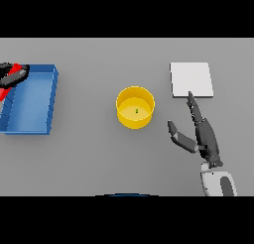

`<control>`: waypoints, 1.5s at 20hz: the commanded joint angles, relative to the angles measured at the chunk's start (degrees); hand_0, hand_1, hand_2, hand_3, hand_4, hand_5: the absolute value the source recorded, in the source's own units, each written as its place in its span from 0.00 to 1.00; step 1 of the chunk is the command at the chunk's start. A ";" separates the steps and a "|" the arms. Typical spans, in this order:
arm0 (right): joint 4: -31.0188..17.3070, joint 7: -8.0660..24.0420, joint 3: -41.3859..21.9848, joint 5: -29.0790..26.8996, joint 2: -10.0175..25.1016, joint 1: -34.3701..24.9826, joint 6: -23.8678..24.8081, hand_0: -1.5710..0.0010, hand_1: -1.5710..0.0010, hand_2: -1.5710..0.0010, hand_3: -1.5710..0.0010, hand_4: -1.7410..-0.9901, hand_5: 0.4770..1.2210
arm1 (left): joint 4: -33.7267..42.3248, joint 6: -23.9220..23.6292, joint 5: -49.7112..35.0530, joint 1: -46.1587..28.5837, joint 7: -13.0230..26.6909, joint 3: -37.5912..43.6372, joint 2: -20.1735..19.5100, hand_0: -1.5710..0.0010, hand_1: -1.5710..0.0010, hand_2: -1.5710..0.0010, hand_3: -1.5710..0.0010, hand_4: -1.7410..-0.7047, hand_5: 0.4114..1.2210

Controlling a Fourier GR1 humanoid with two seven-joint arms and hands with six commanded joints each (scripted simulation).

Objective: Pick up the red beaker and tilt it to pour out 1 green nut into yellow bowl. Pick up the yellow bowl and place it on the metallic measuring scale.

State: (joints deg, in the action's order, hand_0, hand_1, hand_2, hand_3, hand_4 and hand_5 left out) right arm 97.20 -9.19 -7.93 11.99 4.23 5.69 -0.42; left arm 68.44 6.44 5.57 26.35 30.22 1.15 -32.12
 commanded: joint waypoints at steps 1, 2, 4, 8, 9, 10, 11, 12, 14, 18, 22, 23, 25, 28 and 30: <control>0.04 0.67 0.22 -0.31 0.07 -0.40 -0.07 1.00 1.00 1.00 1.00 0.78 0.26 | 0.06 1.29 0.72 0.27 0.34 -0.86 -0.85 0.69 0.72 0.73 0.72 0.80 0.30; -0.71 0.74 0.15 -0.18 -0.10 -0.88 -0.06 1.00 1.00 1.00 1.00 0.78 0.26 | -0.63 2.04 1.41 0.76 1.00 -1.34 -1.46 0.75 0.78 0.79 0.78 0.84 0.29; -1.27 0.74 0.42 0.62 0.11 -1.55 0.74 1.00 1.00 1.00 1.00 0.78 0.25 | -2.83 2.61 3.39 1.62 1.66 -2.79 -1.60 0.84 0.86 0.86 0.86 0.88 0.27; -0.42 1.02 -0.13 2.24 0.08 -1.40 1.70 1.00 1.00 1.00 1.00 0.78 0.24 | -2.78 0.57 5.30 1.53 -0.88 -3.37 -1.67 0.94 0.94 0.94 0.94 0.92 0.27; 0.01 1.81 -0.15 2.29 0.27 -0.77 1.61 1.00 1.00 1.00 1.00 0.80 0.22 | -2.52 0.05 5.31 1.07 -2.31 -3.17 -1.70 0.95 0.95 0.96 0.95 0.93 0.27; 0.38 4.45 -0.64 4.82 0.80 -1.03 2.72 1.00 1.00 1.00 1.00 0.81 0.21 | -2.48 -0.35 4.80 1.24 -3.00 -2.84 -1.15 0.96 0.96 0.96 0.96 0.93 0.27; -0.17 5.17 -1.36 5.78 1.17 -2.27 2.19 1.00 1.00 1.00 1.00 0.83 0.22 | -2.26 -1.06 4.61 1.30 -4.07 -2.53 -0.83 0.97 0.97 0.97 0.97 0.93 0.28; -0.50 3.72 -2.31 6.45 2.26 -3.40 0.68 1.00 1.00 1.00 1.00 0.87 0.23 | -1.53 -1.57 4.23 1.44 -4.76 -2.36 -0.34 0.97 0.98 0.98 0.98 0.92 0.29; -1.37 3.42 -3.49 8.11 6.24 -5.86 -3.09 1.00 1.00 1.00 1.00 0.87 0.25 | -0.18 -1.59 3.23 1.25 -4.76 -2.13 0.33 0.98 0.98 0.99 0.98 0.91 0.30; -2.77 5.89 -8.69 18.68 13.12 -12.98 -6.57 1.00 1.00 1.00 1.00 0.81 0.21 | 1.33 -1.68 2.61 0.43 -3.08 -2.49 1.45 0.99 0.99 0.99 0.99 0.91 0.33; -5.84 4.24 -14.49 26.38 17.72 -20.91 -11.39 1.00 1.00 1.00 1.00 0.78 0.21 | 1.77 -1.28 1.85 -0.34 -3.12 -2.10 1.50 1.00 1.00 1.00 1.00 0.90 0.34; -7.71 3.86 -15.78 27.86 17.97 -23.42 -12.14 1.00 1.00 1.00 1.00 0.78 0.21 | 1.32 -1.24 1.85 -0.19 -2.99 -1.93 1.41 1.00 1.00 1.00 1.00 0.90 0.34; -10.20 1.79 -18.51 30.32 18.73 -26.44 -13.79 1.00 1.00 1.00 1.00 0.76 0.22 | 1.33 -0.96 2.21 -0.38 -3.29 -2.00 0.84 1.00 1.00 1.00 1.00 0.90 0.34; -14.77 -0.14 -21.87 33.43 19.01 -31.21 -15.71 1.00 1.00 1.00 1.00 0.78 0.22 | 2.03 -0.72 1.99 -0.71 -3.75 -1.72 0.35 1.00 1.00 1.00 1.00 0.90 0.35; -17.18 -1.52 -23.62 34.64 18.95 -33.42 -16.88 1.00 1.00 1.00 1.00 0.78 0.22 | 1.83 -0.31 1.63 -1.15 -4.19 -1.82 0.70 1.00 1.00 1.00 1.00 0.90 0.35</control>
State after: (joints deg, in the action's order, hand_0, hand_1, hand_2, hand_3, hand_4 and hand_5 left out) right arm 80.03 -10.62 -31.55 46.63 23.16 -27.75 -17.29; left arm 70.27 6.15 7.20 25.19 26.06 -0.68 -31.39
